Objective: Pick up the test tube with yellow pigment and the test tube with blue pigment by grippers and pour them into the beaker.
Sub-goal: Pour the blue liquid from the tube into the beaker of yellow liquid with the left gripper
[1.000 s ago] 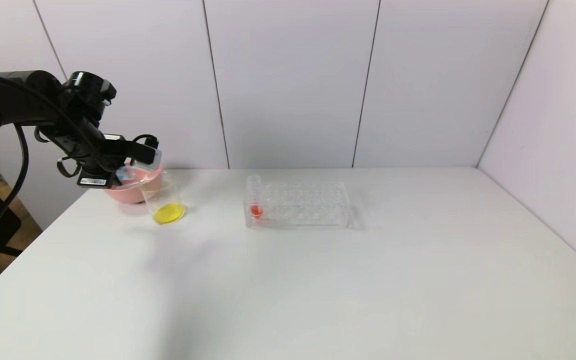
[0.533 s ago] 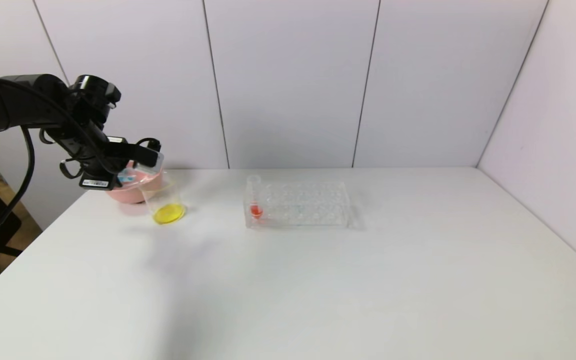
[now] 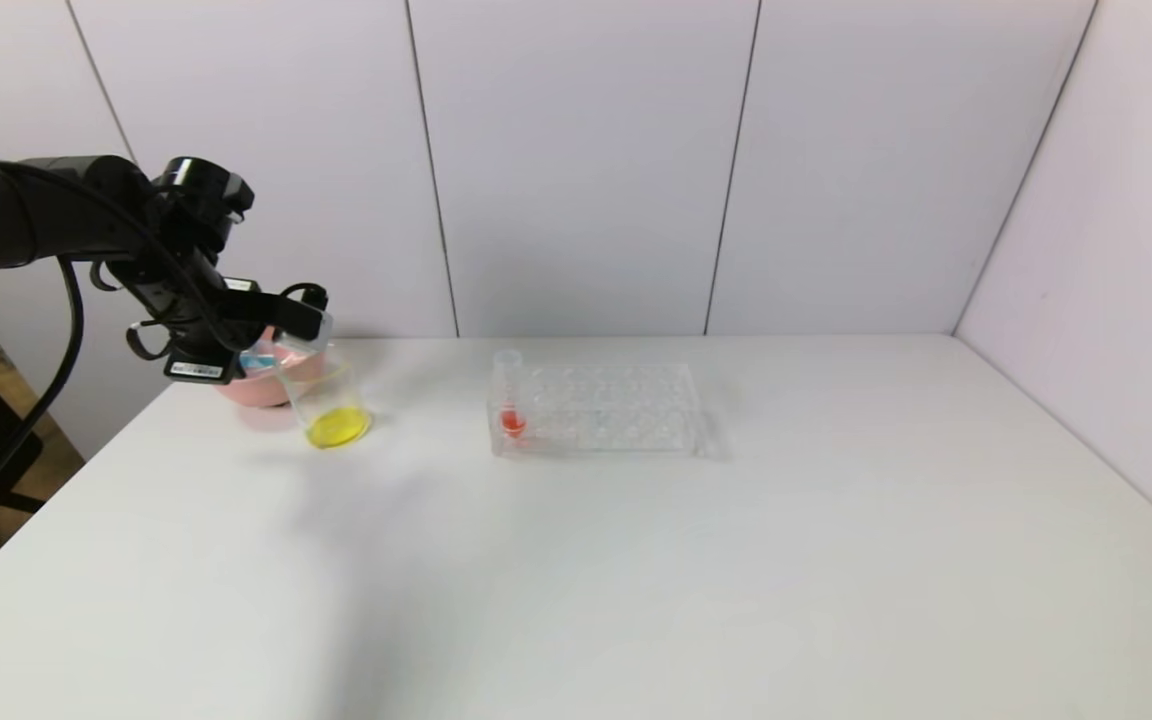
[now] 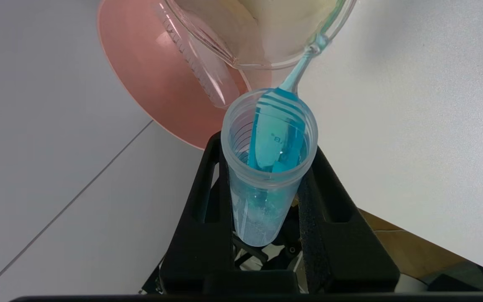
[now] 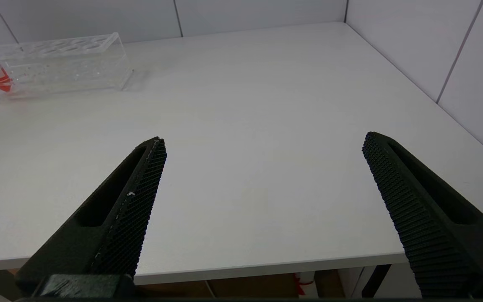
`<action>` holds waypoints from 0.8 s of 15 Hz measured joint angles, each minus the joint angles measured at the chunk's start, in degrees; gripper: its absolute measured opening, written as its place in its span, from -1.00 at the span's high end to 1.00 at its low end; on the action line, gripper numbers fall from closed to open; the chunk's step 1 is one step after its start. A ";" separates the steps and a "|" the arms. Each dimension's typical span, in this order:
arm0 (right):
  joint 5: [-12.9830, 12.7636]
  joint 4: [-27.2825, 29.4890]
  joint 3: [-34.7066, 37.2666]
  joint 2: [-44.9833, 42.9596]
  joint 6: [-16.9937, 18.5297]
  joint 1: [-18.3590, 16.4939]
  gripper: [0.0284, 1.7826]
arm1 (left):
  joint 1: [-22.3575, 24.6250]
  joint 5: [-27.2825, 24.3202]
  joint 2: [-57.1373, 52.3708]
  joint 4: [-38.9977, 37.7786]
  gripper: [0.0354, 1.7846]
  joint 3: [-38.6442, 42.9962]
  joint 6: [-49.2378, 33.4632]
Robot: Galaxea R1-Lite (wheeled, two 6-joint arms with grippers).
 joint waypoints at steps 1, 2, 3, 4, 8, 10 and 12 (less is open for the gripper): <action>0.04 -0.02 0.00 0.00 0.01 0.00 -0.92 | -0.09 0.52 0.02 -0.11 0.52 0.00 0.00; 0.02 0.00 0.00 0.00 0.01 0.02 -0.92 | -0.30 0.96 0.05 -0.26 0.52 0.00 -0.02; 0.02 0.00 0.00 0.00 0.01 0.00 -0.92 | -0.48 1.07 0.06 -0.33 0.52 0.00 -0.05; 0.00 0.00 0.00 0.00 0.01 0.00 -0.92 | -0.56 1.11 0.06 -0.34 0.52 0.00 -0.02; 0.02 -0.02 0.00 0.00 0.04 0.00 -0.92 | -0.89 1.46 0.16 -0.63 0.52 0.00 -0.10; 0.00 0.00 0.00 0.00 0.04 0.02 -0.92 | -1.05 1.93 0.22 -0.69 0.52 0.00 -0.05; 0.00 0.00 0.00 0.00 0.04 -0.02 -0.92 | -1.24 2.38 0.35 -0.83 0.52 0.00 -0.07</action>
